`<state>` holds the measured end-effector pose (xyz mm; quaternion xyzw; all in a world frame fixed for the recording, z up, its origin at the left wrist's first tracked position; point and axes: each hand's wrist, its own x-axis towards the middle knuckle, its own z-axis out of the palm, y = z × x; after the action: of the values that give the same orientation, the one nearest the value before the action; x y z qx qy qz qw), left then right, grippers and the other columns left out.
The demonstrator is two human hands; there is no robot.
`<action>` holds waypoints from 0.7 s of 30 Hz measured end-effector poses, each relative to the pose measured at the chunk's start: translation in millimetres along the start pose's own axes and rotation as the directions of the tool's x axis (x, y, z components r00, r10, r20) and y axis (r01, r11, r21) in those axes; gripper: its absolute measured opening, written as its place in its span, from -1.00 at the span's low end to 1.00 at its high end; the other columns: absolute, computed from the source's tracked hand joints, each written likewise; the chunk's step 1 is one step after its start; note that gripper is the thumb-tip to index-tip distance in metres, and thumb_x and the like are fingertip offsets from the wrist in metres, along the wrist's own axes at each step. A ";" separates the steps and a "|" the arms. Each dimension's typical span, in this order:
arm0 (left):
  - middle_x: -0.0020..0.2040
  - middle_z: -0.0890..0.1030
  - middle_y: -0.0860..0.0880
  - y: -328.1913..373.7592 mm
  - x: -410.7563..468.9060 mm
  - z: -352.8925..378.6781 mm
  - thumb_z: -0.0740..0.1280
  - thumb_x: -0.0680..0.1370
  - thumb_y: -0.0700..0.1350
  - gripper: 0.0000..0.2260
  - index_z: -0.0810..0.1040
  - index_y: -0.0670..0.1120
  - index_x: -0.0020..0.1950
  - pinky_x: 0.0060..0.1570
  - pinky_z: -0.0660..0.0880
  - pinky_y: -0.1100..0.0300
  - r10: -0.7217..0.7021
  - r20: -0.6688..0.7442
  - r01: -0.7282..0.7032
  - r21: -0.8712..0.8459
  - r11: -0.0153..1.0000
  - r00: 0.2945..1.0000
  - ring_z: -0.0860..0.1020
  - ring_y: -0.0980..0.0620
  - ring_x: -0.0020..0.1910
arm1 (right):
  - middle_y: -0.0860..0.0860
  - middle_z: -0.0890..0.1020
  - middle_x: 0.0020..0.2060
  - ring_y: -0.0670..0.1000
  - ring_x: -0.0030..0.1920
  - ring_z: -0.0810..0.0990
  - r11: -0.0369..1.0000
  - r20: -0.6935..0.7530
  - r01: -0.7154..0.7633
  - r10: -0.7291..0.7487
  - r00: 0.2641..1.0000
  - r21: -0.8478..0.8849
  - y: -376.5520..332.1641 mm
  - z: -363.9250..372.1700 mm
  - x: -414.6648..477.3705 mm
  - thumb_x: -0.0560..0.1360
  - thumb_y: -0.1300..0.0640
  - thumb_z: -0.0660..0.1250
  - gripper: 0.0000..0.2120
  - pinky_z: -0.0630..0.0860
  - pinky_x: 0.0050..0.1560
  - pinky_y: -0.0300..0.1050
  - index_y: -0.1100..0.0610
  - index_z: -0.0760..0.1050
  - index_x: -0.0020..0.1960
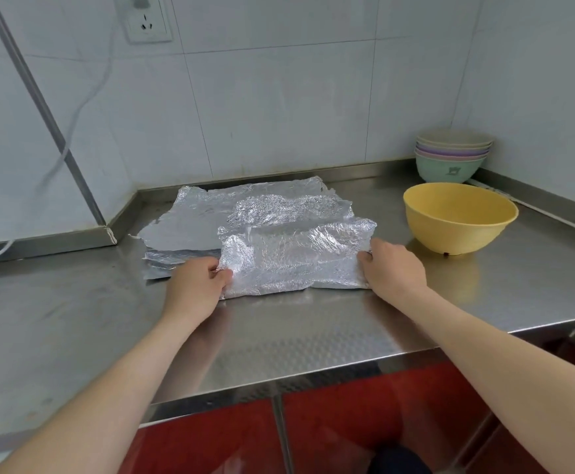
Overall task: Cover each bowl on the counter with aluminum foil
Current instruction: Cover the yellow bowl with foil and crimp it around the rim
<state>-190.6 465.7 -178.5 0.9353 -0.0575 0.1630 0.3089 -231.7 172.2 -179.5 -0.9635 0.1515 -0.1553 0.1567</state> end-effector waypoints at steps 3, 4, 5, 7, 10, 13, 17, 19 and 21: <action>-0.52 0.44 0.01 -0.2 -0.7 1.0 0.33 0.51 -0.13 -0.68 0.39 -0.10 -0.43 -0.41 0.22 0.11 0.047 0.001 -0.047 0.087 0.995 0.999 0.42 -0.01 -0.43 | 0.20 0.60 -0.08 0.22 -0.13 0.51 0.998 -0.021 0.017 -0.019 1.000 -0.061 0.5 3.1 -4.2 0.61 0.09 0.09 -0.83 0.31 -0.23 -0.05 0.15 0.30 -0.12; -0.52 0.43 0.01 0.0 -0.5 1.5 0.32 0.52 -0.12 -0.67 0.37 -0.09 -0.43 -0.41 0.19 0.08 0.057 0.001 -0.057 0.114 0.992 0.998 0.41 -0.02 -0.42 | 0.21 0.60 -0.07 0.24 -0.10 0.54 0.997 -0.027 0.025 -0.027 0.999 -0.072 0.1 3.2 -4.2 0.61 0.09 0.09 -0.83 0.31 -0.23 -0.05 0.14 0.29 -0.12; -0.52 0.43 0.02 1.2 -0.5 1.4 0.31 0.53 -0.12 -0.67 0.36 -0.09 -0.43 -0.39 0.18 0.07 0.067 -0.002 -0.066 0.133 0.989 0.998 0.40 -0.03 -0.41 | 0.21 0.60 -0.07 0.24 -0.09 0.54 0.997 -0.029 0.031 -0.034 0.999 -0.074 0.3 3.0 -3.2 0.61 0.08 0.09 -0.83 0.31 -0.23 -0.05 0.14 0.29 -0.12; -0.49 0.44 0.02 1.6 -0.1 1.3 0.30 0.54 -0.11 -0.67 0.35 -0.08 -0.42 -0.38 0.18 0.07 0.073 -0.017 -0.070 0.136 0.988 0.997 0.41 -0.04 -0.39 | 0.20 0.59 -0.08 0.21 -0.16 0.47 0.999 -0.028 0.031 -0.032 0.999 -0.041 1.8 1.3 -0.7 0.61 0.07 0.09 -0.80 0.31 -0.23 -0.05 0.14 0.28 -0.14; -0.47 0.45 0.01 1.4 0.4 1.8 0.30 0.54 -0.11 -0.68 0.36 -0.09 -0.41 -0.37 0.19 0.06 0.066 -0.025 -0.063 0.126 0.990 0.997 0.42 -0.05 -0.38 | 0.18 0.59 -0.09 0.17 -0.19 0.41 1.000 -0.027 0.014 -0.014 1.000 -0.018 5.3 1.2 0.9 0.60 0.04 0.10 -0.79 0.33 -0.24 -0.05 0.15 0.31 -0.13; -0.47 0.41 0.02 3.4 -1.8 2.2 0.31 0.53 -0.12 -0.70 0.37 -0.10 -0.40 -0.35 0.16 0.05 0.094 -0.019 -0.090 0.162 0.983 0.995 0.42 -0.06 -0.37 | 0.17 0.60 -0.08 0.18 -0.17 0.47 0.999 -0.020 0.007 -0.008 1.000 -0.053 4.2 3.2 -1.4 0.59 0.04 0.13 -0.80 0.33 -0.23 -0.06 0.16 0.33 -0.11; -0.51 0.39 0.06 2.6 -3.5 2.2 0.31 0.54 -0.13 -0.65 0.33 -0.05 -0.43 -0.37 0.15 0.06 0.106 -0.021 -0.102 0.131 0.986 0.994 0.37 0.02 -0.41 | 0.17 0.59 -0.13 0.22 -0.13 0.53 0.999 -0.056 0.028 -0.030 0.998 -0.043 4.5 5.6 -3.0 0.60 0.04 0.14 -0.81 0.30 -0.25 -0.05 0.16 0.30 -0.10; -0.51 0.42 0.06 -2.5 -1.9 1.5 0.31 0.55 -0.13 -0.68 0.38 -0.08 -0.40 -0.40 0.21 0.13 0.059 -0.030 -0.059 -0.013 0.998 0.998 0.37 0.08 -0.45 | 0.13 0.54 -0.25 0.22 -0.18 0.52 0.998 -0.104 0.043 -0.038 0.994 0.046 7.1 6.5 -3.4 0.59 0.04 0.15 -0.79 0.29 -0.29 -0.04 0.17 0.30 -0.12; -0.48 0.42 0.01 -8.5 0.4 -0.2 0.32 0.57 -0.11 -0.69 0.39 -0.12 -0.35 -0.35 0.22 0.10 0.029 -0.054 -0.038 -0.179 0.983 0.998 0.33 0.02 -0.43 | 0.05 0.49 -0.33 0.21 -0.21 0.48 0.975 -0.136 0.043 -0.014 0.991 0.217 9.6 4.7 -3.5 0.59 0.02 0.20 -0.76 0.30 -0.32 -0.02 0.14 0.31 -0.17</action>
<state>-188.5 472.6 -183.0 0.8979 -0.0798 0.1861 0.3908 -235.6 165.8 -188.0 -0.9299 0.1296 -0.2375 0.2493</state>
